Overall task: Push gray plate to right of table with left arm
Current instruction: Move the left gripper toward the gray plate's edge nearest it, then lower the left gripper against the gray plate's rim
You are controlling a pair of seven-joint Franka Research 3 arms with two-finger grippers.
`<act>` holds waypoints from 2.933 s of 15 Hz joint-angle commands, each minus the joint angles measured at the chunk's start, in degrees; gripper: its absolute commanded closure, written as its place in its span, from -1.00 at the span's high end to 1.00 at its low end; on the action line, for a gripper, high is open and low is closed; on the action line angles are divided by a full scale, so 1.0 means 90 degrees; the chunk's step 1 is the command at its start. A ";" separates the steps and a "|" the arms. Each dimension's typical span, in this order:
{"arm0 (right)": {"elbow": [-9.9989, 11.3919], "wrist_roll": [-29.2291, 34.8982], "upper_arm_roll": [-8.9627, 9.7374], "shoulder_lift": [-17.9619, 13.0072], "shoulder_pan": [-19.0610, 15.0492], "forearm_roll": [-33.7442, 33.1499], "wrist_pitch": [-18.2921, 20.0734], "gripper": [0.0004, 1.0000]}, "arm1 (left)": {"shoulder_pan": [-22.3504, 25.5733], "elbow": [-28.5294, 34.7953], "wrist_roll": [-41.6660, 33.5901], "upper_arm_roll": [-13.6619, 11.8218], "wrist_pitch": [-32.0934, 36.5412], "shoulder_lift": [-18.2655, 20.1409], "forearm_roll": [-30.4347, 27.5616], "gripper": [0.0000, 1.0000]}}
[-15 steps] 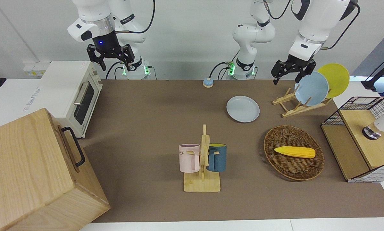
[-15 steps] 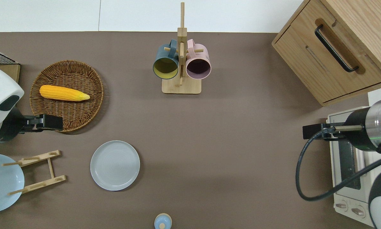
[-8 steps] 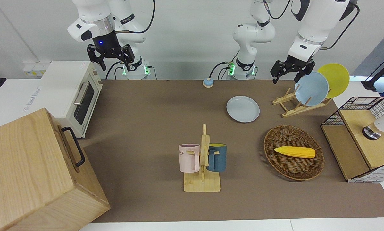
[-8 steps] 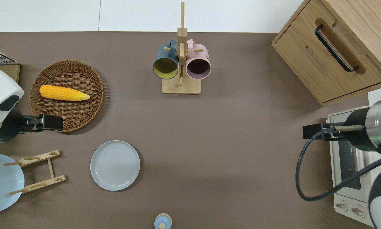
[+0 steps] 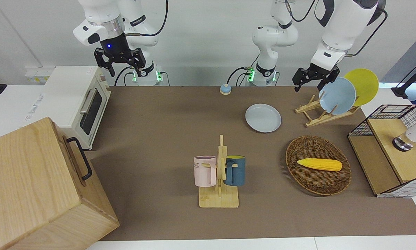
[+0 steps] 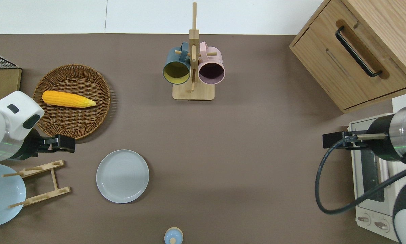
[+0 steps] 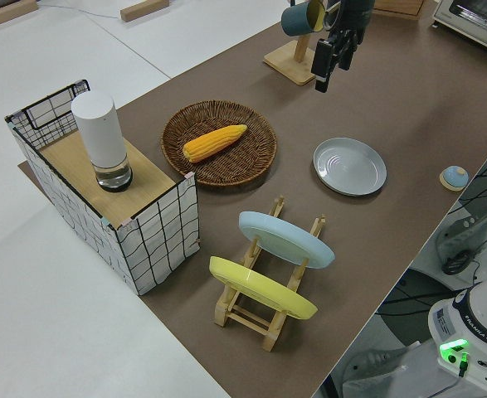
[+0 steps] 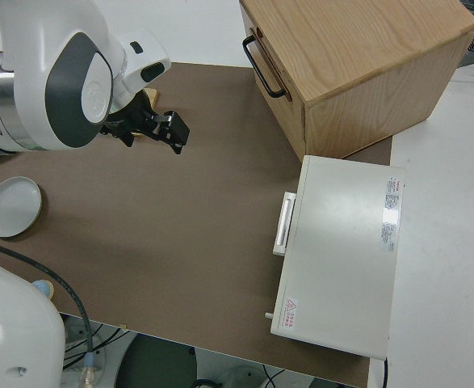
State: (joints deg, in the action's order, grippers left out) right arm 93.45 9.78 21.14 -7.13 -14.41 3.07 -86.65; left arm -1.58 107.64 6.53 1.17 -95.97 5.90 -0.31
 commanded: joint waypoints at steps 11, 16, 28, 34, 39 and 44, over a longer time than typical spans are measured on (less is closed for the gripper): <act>0.0173 0.0065 0.0093 -0.0174 -0.0157 0.0137 -0.0002 0.99 | 0.0459 0.2560 -0.0677 0.0299 -0.2266 0.0428 0.0073 0.97; 0.0173 0.0065 0.0093 -0.0174 -0.0157 0.0137 -0.0002 0.99 | 0.0517 0.3283 -0.0667 0.0309 -0.2910 0.0409 0.0025 0.97; 0.0173 0.0065 0.0093 -0.0174 -0.0157 0.0137 -0.0002 0.99 | 0.0576 0.4163 -0.0560 0.0309 -0.3780 0.0301 -0.0492 0.89; 0.0173 0.0065 0.0093 -0.0174 -0.0157 0.0137 -0.0002 0.99 | 0.0556 0.4329 -0.0121 0.0494 -0.3790 0.0301 -0.0708 0.89; 0.0173 0.0065 0.0093 -0.0174 -0.0157 0.0137 -0.0002 0.99 | 0.0556 0.4358 0.0016 0.0661 -0.3800 0.0301 -0.0805 0.72; 0.0173 0.0065 0.0093 -0.0174 -0.0157 0.0137 -0.0002 0.99 | 0.0556 0.4358 0.0026 0.0651 -0.3810 0.0253 -0.0805 0.48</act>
State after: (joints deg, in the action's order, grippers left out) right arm 93.45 9.78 21.14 -7.13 -14.41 3.07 -86.65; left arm 2.76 145.24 6.18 6.45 -128.70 7.33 -6.73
